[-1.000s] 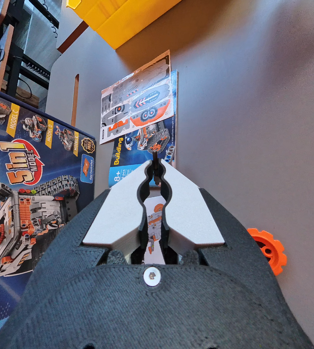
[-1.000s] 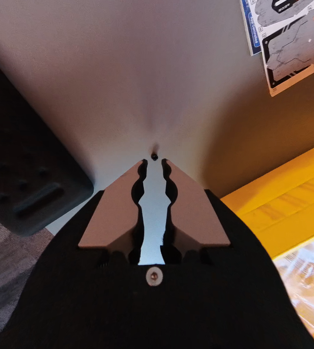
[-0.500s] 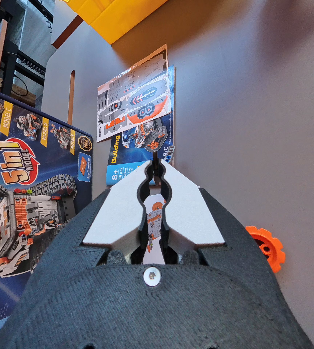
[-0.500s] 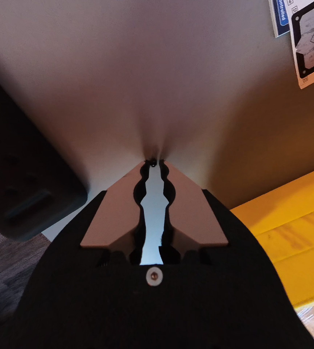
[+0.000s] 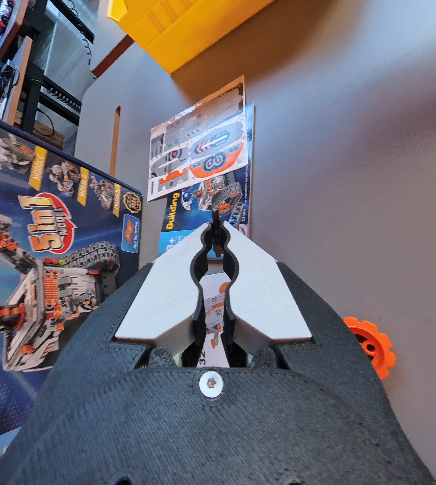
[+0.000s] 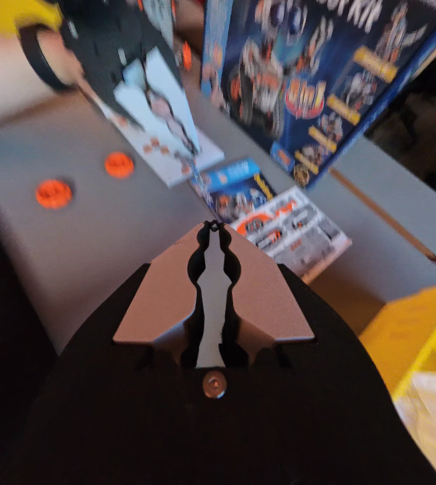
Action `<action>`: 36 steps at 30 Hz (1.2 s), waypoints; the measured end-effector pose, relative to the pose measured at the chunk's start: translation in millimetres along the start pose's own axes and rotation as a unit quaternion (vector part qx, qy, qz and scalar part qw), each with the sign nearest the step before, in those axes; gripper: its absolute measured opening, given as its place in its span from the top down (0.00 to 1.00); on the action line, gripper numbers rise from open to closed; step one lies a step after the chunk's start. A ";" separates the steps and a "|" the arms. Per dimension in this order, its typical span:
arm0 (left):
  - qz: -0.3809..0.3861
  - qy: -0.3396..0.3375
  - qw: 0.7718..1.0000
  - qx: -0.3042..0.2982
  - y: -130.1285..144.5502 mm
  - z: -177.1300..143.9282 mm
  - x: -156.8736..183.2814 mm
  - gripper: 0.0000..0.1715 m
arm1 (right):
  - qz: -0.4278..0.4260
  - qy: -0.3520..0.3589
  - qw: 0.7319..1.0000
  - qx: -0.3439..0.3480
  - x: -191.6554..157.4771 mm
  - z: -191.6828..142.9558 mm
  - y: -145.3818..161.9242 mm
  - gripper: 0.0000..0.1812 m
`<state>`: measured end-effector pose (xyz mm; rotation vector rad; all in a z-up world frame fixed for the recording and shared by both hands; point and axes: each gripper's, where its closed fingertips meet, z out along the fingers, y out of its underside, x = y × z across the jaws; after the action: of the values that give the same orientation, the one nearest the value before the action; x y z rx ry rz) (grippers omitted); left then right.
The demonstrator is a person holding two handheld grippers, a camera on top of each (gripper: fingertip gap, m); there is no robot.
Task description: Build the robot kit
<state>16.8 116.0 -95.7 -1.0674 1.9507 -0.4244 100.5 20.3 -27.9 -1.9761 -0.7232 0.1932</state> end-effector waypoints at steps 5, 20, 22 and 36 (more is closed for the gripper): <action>-0.022 -0.020 0.999 0.029 -13.8 -17.8 -14.6 1.00 | 0.026 -0.021 0.995 0.091 20.7 13.8 -65.3 0.97; -0.088 -0.074 0.991 0.062 -47.9 -72.5 -54.1 1.00 | 0.053 -0.185 0.939 0.285 22.7 22.3 -127.1 0.98; -0.091 -0.082 0.991 0.057 -48.2 -76.3 -57.7 1.00 | 0.067 -0.218 0.930 0.289 14.8 29.4 -125.1 0.97; -0.020 -0.130 0.989 0.070 -69.8 -103.2 -61.4 0.99 | -0.054 -0.167 0.971 0.161 -24.2 55.9 -144.0 0.97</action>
<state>-13.3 115.2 39.9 -1.0178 1.6486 -0.4160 -1.2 97.5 62.1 -1.6045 -0.9480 0.5515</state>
